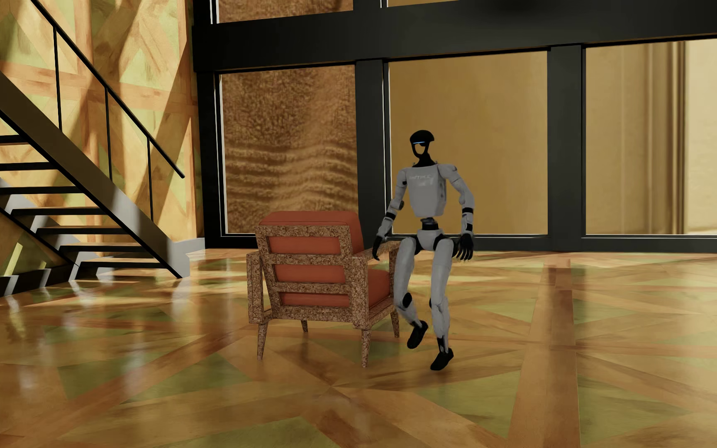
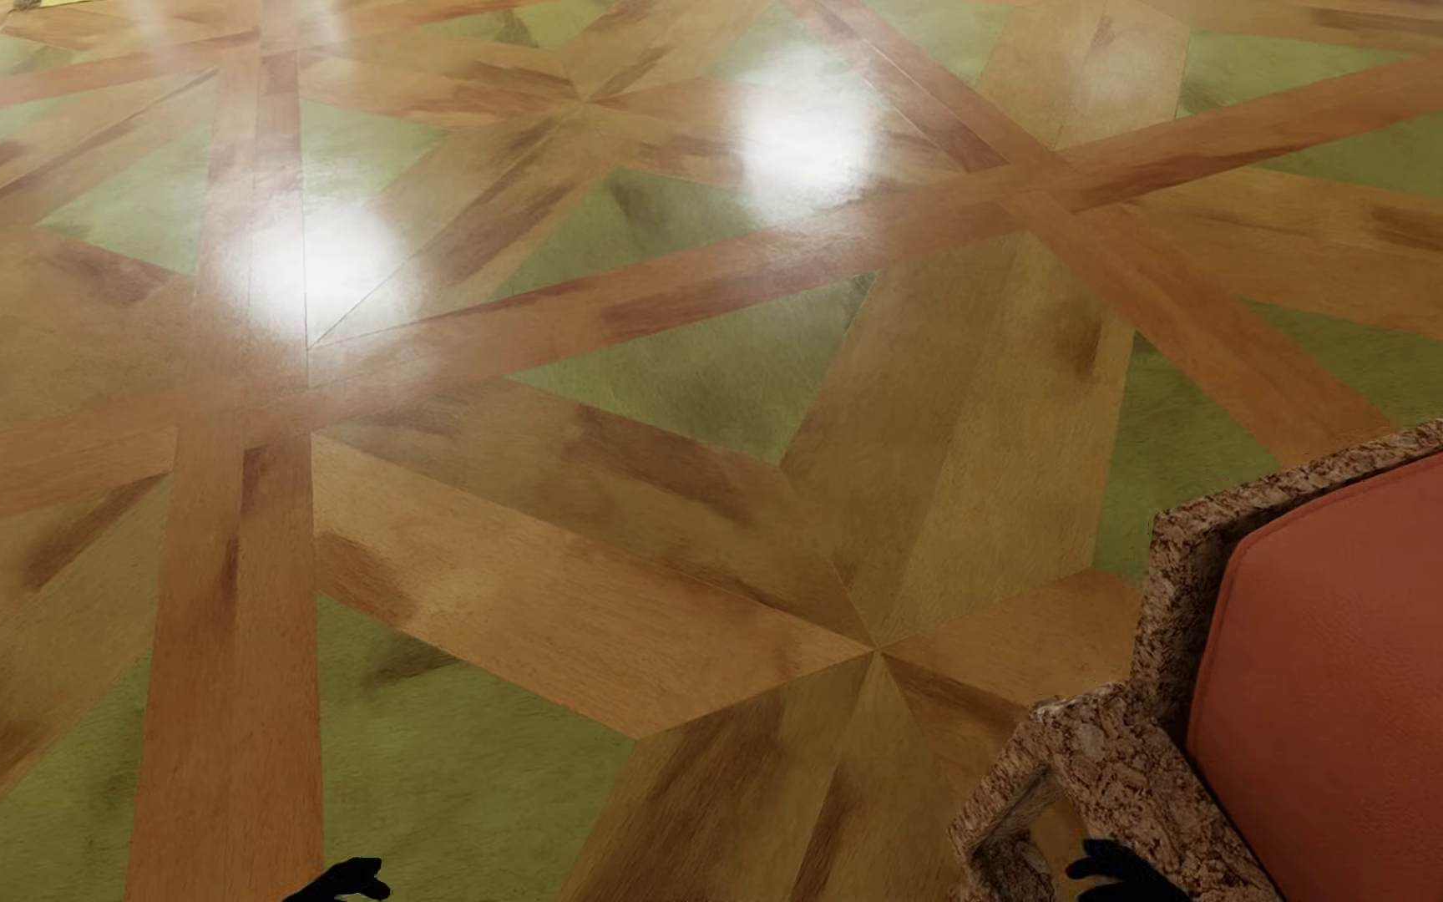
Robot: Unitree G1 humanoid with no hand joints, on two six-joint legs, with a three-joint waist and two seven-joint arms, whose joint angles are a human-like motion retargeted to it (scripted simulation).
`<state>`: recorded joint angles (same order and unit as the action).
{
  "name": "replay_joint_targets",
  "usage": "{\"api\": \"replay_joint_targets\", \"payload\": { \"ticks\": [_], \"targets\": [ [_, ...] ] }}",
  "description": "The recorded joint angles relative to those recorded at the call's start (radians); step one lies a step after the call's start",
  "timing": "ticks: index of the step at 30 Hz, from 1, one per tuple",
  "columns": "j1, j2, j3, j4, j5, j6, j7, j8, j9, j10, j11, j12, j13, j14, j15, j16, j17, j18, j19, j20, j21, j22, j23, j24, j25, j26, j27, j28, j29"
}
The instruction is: Go around the armchair
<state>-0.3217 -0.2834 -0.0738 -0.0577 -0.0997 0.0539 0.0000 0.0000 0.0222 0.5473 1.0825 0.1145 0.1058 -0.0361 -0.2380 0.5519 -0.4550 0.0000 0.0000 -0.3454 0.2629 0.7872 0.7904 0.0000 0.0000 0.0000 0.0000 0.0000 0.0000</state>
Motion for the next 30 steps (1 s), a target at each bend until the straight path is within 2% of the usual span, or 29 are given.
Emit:
{"api": "replay_joint_targets", "payload": {
  "ticks": [3, 6, 7, 9, 11, 15, 19, 23, 30],
  "targets": [
    [0.051, -0.045, -0.021, 0.015, 0.044, 0.022, 0.0, 0.0, 0.009, -0.041, -0.279, -0.056, -0.023, -0.036, 0.048, 0.021, -0.019, 0.0, 0.0, 0.04, 0.007, -0.021, -0.042, 0.0, 0.0, 0.0, 0.0, 0.0, 0.0],
    [0.079, -0.009, -0.049, 0.013, 0.066, 0.017, 0.0, 0.0, -0.014, -0.058, -0.484, -0.061, -0.002, -0.072, 0.117, 0.022, -0.009, 0.0, 0.0, 0.029, 0.036, -0.079, -0.007, 0.0, 0.0, 0.0, 0.0, 0.0, 0.0],
    [0.078, 0.009, -0.053, 0.009, 0.06, 0.008, 0.0, 0.0, -0.031, -0.056, -0.512, -0.057, 0.017, -0.085, 0.14, 0.017, 0.002, 0.0, 0.0, 0.018, 0.036, -0.091, 0.019, 0.0, 0.0, 0.0, 0.0, 0.0, 0.0],
    [0.076, 0.065, -0.037, -0.008, 0.038, -0.026, 0.0, 0.0, -0.063, -0.049, -0.563, -0.043, 0.058, -0.109, 0.095, 0.006, 0.03, 0.0, 0.0, -0.004, 0.031, -0.096, 0.094, 0.0, 0.0, 0.0, 0.0, 0.0, 0.0],
    [0.092, 0.115, 0.022, -0.021, 0.025, -0.065, 0.0, 0.0, -0.085, -0.057, -0.62, -0.015, 0.085, -0.133, 0.057, -0.007, 0.053, 0.0, 0.0, -0.017, 0.072, -0.072, 0.188, 0.0, 0.0, 0.0, 0.0, 0.0, 0.0],
    [0.157, 0.137, 0.121, -0.015, 0.023, -0.088, 0.0, 0.0, -0.115, -0.095, -0.641, 0.078, 0.105, -0.194, 0.079, -0.075, 0.068, 0.0, 0.0, -0.06, 0.156, 0.117, 0.31, 0.0, 0.0, 0.0, 0.0, 0.0, 0.0],
    [0.192, 0.136, 0.093, -0.01, 0.022, -0.091, 0.0, 0.0, -0.125, -0.106, -0.632, 0.155, 0.093, -0.247, 0.068, -0.157, 0.071, 0.0, 0.0, -0.165, 0.127, 0.273, 0.226, 0.0, 0.0, 0.0, 0.0, 0.0, 0.0],
    [0.202, 0.132, 0.091, -0.012, 0.019, -0.098, 0.0, 0.0, -0.135, -0.11, -0.629, 0.179, 0.086, -0.273, 0.061, -0.192, 0.076, 0.0, 0.0, -0.198, 0.151, 0.235, 0.162, 0.0, 0.0, 0.0, 0.0, 0.0, 0.0],
    [0.191, 0.128, 0.106, -0.004, 0.023, -0.092, 0.0, 0.0, -0.131, -0.109, -0.625, 0.155, 0.082, -0.273, 0.054, -0.172, 0.077, 0.0, 0.0, -0.193, 0.183, 0.22, 0.188, 0.0, 0.0, 0.0, 0.0, 0.0, 0.0]
  ]
}}
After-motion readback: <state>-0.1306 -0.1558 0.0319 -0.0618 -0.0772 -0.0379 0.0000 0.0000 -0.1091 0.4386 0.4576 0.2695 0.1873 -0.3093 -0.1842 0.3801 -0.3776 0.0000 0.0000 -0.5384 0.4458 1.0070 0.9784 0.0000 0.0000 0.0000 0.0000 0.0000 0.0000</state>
